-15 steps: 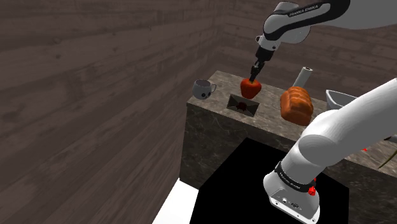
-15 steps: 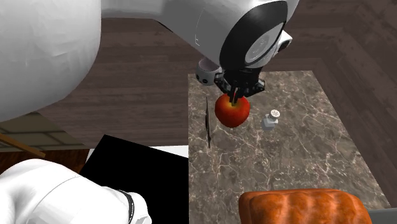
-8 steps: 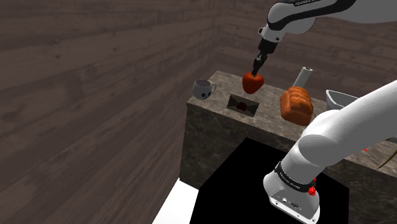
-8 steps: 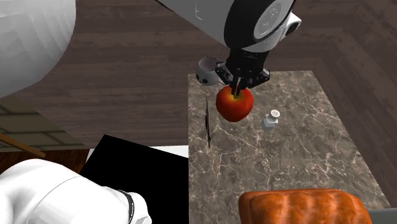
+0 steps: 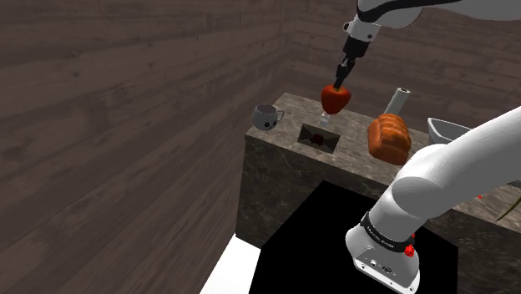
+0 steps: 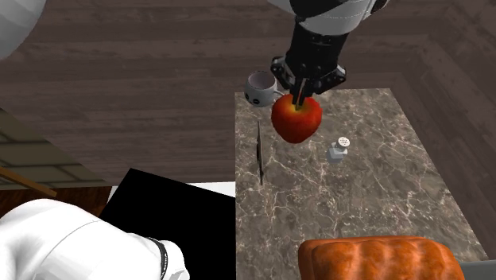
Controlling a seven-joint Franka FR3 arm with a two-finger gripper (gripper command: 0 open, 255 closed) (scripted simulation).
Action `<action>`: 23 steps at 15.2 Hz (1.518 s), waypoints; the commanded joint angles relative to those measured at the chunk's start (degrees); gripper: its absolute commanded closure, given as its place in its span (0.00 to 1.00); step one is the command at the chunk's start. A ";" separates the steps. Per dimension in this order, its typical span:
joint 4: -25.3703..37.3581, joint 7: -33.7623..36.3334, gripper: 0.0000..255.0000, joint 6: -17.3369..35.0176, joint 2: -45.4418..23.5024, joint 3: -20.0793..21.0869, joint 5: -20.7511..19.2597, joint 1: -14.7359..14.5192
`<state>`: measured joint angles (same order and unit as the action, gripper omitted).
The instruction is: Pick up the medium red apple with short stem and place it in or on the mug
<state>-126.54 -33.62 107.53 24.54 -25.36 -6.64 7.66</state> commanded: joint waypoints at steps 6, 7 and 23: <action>5.44 0.82 1.00 -4.38 -1.16 0.94 0.86 -0.77; 6.92 1.59 1.00 -4.63 -2.48 1.45 1.51 -1.39; 41.87 11.22 1.00 -14.18 -29.20 6.79 11.15 -7.95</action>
<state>-87.46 -22.69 94.36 -2.80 -18.67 3.92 -0.20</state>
